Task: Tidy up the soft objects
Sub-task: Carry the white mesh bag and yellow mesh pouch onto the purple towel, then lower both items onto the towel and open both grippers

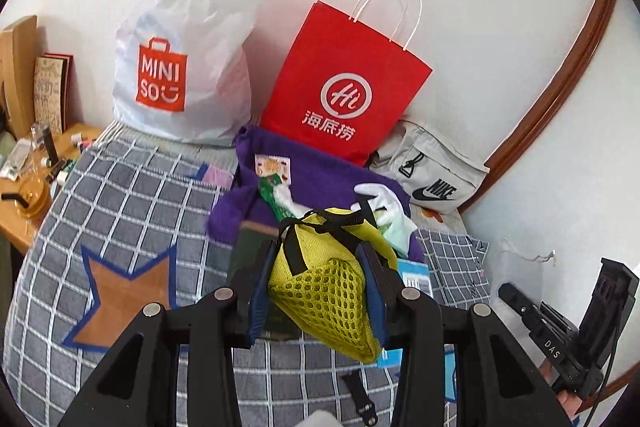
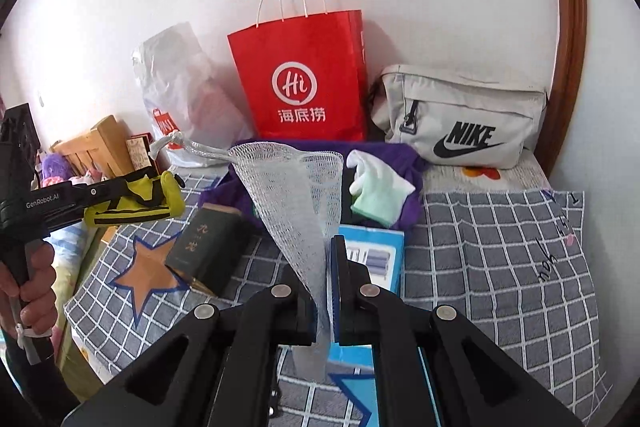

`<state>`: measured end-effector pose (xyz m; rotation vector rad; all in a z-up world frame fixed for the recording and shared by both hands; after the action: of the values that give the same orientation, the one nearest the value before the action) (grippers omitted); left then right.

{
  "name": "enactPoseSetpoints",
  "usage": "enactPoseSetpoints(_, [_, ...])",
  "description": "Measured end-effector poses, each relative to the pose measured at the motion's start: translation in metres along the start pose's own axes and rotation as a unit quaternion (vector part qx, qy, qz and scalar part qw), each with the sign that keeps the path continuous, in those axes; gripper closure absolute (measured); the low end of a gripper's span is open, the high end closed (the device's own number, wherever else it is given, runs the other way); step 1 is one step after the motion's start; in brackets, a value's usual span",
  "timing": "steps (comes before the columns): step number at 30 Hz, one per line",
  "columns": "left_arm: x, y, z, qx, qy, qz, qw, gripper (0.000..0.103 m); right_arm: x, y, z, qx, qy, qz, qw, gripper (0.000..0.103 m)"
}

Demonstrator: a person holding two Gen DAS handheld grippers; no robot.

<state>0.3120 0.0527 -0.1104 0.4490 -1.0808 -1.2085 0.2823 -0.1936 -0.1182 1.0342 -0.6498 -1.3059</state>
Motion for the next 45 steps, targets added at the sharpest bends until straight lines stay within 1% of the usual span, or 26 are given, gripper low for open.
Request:
enactPoseSetpoints(7, [-0.002, 0.017, -0.024, -0.003, 0.009, 0.000, 1.0000, 0.064, 0.000, 0.015, -0.035, 0.001, 0.003, 0.002, 1.000, 0.098])
enactPoseSetpoints(14, [-0.008, 0.025, -0.058, -0.013, 0.023, 0.000, 0.9997, 0.064, 0.004, 0.027, -0.079, -0.006, 0.013, -0.013, 1.000, 0.098])
enactPoseSetpoints(18, [-0.013, 0.031, -0.078, -0.017, 0.028, 0.008, 0.9994, 0.064, 0.006, 0.034, -0.104, -0.009, 0.007, -0.009, 1.000, 0.098])
enactPoseSetpoints(28, [-0.021, 0.040, -0.126, -0.029, 0.040, 0.025, 0.9985, 0.064, 0.007, 0.048, -0.160, -0.022, 0.018, -0.012, 1.000, 0.097])
enactPoseSetpoints(33, [-0.021, 0.038, -0.152, -0.041, 0.048, 0.019, 0.9978, 0.064, 0.003, 0.036, -0.187, -0.048, 0.035, -0.013, 0.998, 0.096])
enactPoseSetpoints(37, [-0.023, 0.037, -0.170, -0.050, 0.050, 0.018, 0.9974, 0.064, -0.003, 0.018, -0.208, -0.075, 0.047, -0.003, 0.996, 0.096])
enactPoseSetpoints(42, [-0.028, 0.034, -0.193, -0.058, 0.052, 0.023, 0.9967, 0.064, -0.002, -0.003, -0.228, -0.108, 0.053, -0.012, 0.993, 0.096])
enactPoseSetpoints(45, [-0.029, 0.030, -0.207, -0.064, 0.052, 0.026, 0.9962, 0.064, -0.003, -0.012, -0.237, -0.121, 0.060, -0.017, 0.991, 0.096])
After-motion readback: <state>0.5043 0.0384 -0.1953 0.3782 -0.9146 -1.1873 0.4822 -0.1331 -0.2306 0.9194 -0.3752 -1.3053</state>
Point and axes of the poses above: each gripper's, at about its wrist camera, not at the fingertips, and z roughly against the way its jaws point, x to its right, y to its top, the point moved 9 cm from there along -z, roughly the way its jaws point, and after that the axes turned 15 degrees about x, right-handed, at the moved point
